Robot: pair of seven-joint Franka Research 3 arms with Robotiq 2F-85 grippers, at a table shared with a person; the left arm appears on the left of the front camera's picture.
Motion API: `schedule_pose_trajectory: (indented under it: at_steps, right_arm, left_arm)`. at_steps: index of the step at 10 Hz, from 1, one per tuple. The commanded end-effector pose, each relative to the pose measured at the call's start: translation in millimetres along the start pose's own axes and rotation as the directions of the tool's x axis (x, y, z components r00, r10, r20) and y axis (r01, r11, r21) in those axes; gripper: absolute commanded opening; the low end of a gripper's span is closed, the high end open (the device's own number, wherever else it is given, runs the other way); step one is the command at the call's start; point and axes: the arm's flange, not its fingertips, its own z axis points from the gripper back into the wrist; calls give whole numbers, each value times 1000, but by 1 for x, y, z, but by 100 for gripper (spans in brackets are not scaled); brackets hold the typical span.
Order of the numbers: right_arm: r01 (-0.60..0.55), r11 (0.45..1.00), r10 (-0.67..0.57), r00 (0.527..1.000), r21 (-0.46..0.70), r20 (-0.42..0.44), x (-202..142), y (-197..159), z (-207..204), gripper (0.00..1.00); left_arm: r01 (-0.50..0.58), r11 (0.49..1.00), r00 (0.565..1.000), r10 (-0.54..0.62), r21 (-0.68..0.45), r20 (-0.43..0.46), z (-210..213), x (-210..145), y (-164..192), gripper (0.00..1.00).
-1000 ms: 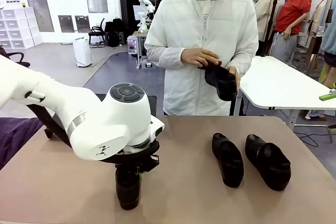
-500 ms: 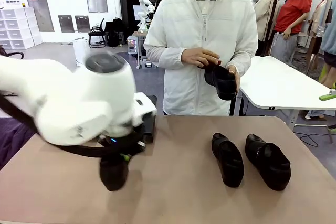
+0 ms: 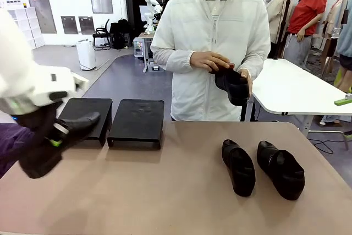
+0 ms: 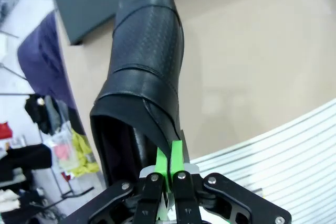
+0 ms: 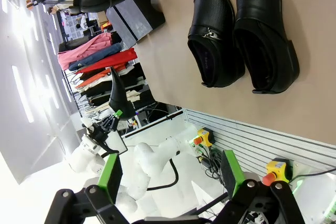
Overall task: Organize the shoes by placing them on the stand.
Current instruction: Place the Shoe from the middle of the table onto the Shoes Stand.
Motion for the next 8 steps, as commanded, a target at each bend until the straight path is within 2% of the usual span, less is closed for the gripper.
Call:
schedule_pose_trajectory:
  at_steps: [1, 2, 3, 4, 8]
  right_arm:
    - [-11, 1000, 11, 1000, -10, -4, -1, 1, 3, 100]
    - [-11, 1000, 11, 1000, -10, -4, -1, 1, 3, 100]
    - [-11, 1000, 11, 1000, -10, -4, -1, 1, 3, 100]
    - [-11, 1000, 11, 1000, -10, -4, -1, 1, 3, 100]
    - [-11, 1000, 11, 1000, -10, -4, -1, 1, 3, 100]
  left_arm:
    - [-164, 986, 986, 164, -3, -12, -39, -79, 44, 0]
    - [-235, 972, 972, 234, -21, -27, -45, -96, 56, 0]
    - [-365, 931, 928, 363, -13, -82, -51, -104, 62, 0]
    - [-163, 987, 986, 163, -2, -38, 4, -16, 56, 0]
    - [-163, 987, 986, 163, -2, -38, 4, -16, 56, 0]
